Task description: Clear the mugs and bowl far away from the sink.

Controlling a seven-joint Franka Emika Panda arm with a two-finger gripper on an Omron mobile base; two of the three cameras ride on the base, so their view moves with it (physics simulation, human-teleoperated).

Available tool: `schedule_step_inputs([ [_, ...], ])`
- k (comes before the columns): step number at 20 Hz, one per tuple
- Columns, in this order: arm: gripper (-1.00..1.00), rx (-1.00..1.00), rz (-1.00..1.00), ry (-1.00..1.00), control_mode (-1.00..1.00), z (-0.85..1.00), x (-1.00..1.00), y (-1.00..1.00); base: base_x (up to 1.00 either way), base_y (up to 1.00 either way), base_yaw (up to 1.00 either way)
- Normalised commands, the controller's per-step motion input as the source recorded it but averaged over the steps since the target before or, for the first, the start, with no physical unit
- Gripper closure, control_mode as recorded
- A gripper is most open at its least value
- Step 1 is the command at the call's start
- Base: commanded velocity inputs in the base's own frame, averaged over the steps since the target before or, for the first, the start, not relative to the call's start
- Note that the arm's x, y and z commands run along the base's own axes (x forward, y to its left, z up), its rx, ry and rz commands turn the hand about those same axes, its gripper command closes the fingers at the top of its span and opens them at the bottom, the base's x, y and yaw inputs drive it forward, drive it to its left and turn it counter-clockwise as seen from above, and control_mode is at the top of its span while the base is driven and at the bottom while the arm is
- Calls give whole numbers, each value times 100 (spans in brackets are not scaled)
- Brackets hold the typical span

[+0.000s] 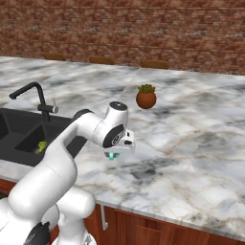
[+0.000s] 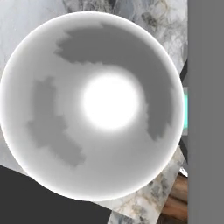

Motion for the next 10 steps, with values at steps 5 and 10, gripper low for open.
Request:
schedule_step_inputs([
  [5,100,-2,0,0,-100,17,-12,21,0,0,0],
  [10,100,0,-3,-8,-100,38,-4,0,0,0,0],
])
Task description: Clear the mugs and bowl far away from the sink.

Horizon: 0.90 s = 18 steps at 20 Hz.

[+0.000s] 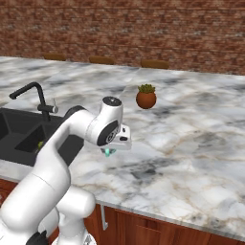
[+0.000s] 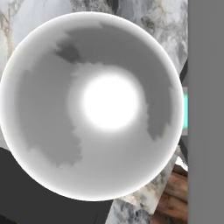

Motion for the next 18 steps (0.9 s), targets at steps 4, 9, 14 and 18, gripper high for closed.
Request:
schedule_step_inputs([
  [4,100,0,-7,-5,-100,45,-1,0,0,0,0],
  [9,100,0,-10,0,-100,48,-18,0,0,0,0],
  [14,100,0,-11,3,-100,71,-38,-2,0,0,0],
  [18,100,0,-9,18,-100,61,-75,-6,0,0,0],
])
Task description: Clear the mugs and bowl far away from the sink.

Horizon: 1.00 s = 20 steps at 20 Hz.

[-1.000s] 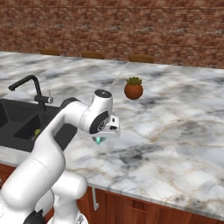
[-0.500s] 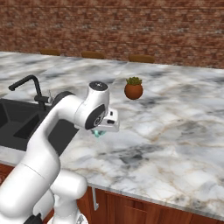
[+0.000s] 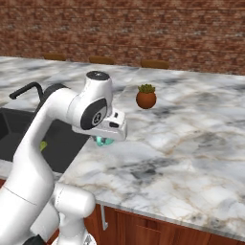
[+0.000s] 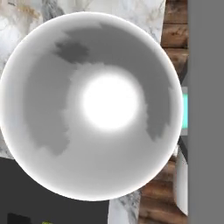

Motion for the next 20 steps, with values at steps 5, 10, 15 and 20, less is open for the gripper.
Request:
schedule_step_inputs([
  [5,100,0,0,4,100,10,-19,3,-33,20,6],
  [10,100,0,0,0,100,0,0,0,0,-80,-43],
  [15,100,0,0,0,100,0,0,0,3,-60,-85],
  [20,100,0,0,0,100,0,0,0,2,-59,-86],
])
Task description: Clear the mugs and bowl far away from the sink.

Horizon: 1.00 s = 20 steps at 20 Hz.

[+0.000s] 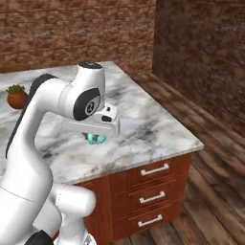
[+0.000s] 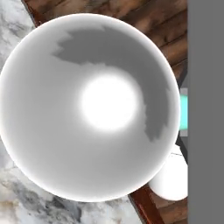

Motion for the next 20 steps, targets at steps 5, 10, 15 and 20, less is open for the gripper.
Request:
schedule_step_inputs([
  [5,100,0,0,0,100,0,0,0,4,-88,-78],
  [10,100,0,0,0,100,0,0,0,5,-83,-80],
  [15,100,0,0,0,100,0,0,0,2,-100,-68],
  [20,100,0,0,0,100,0,0,0,7,-100,-66],
])
